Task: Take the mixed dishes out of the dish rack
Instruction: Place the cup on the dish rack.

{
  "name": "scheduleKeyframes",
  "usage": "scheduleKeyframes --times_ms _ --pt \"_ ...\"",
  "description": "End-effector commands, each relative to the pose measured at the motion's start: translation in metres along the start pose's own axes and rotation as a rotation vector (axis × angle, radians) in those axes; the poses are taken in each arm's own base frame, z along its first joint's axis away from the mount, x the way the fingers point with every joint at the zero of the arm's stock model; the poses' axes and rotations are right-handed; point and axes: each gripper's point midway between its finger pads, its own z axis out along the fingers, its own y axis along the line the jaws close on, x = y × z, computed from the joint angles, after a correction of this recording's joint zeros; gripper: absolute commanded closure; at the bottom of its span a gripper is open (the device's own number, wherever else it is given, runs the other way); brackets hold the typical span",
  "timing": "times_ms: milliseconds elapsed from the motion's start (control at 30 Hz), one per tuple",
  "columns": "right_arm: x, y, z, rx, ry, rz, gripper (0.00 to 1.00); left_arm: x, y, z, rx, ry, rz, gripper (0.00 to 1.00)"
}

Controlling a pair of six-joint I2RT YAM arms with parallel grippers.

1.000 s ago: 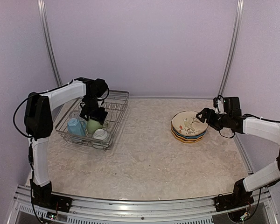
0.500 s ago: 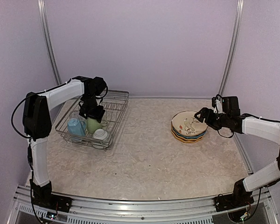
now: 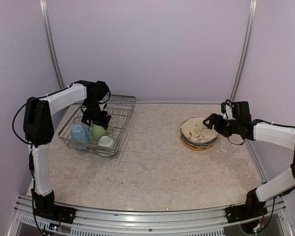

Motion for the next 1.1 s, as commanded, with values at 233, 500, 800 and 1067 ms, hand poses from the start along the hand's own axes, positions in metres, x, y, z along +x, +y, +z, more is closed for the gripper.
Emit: scheduleKeyframes --times_ms 233,500,800,1067 --pt "-0.005 0.008 0.000 -0.011 -0.017 -0.013 0.14 -0.011 -0.003 0.020 0.024 0.001 0.001 0.10" --pt "-0.001 0.009 0.003 -0.021 -0.005 -0.005 0.14 -0.014 -0.003 0.017 0.025 -0.013 0.006 0.28" --pt "-0.004 0.012 0.000 -0.022 -0.015 -0.010 0.14 -0.015 0.002 -0.008 0.017 -0.055 -0.003 0.52" --pt "-0.008 0.022 0.003 -0.004 -0.014 -0.035 0.14 -0.017 -0.003 -0.052 0.092 -0.141 -0.020 0.64"
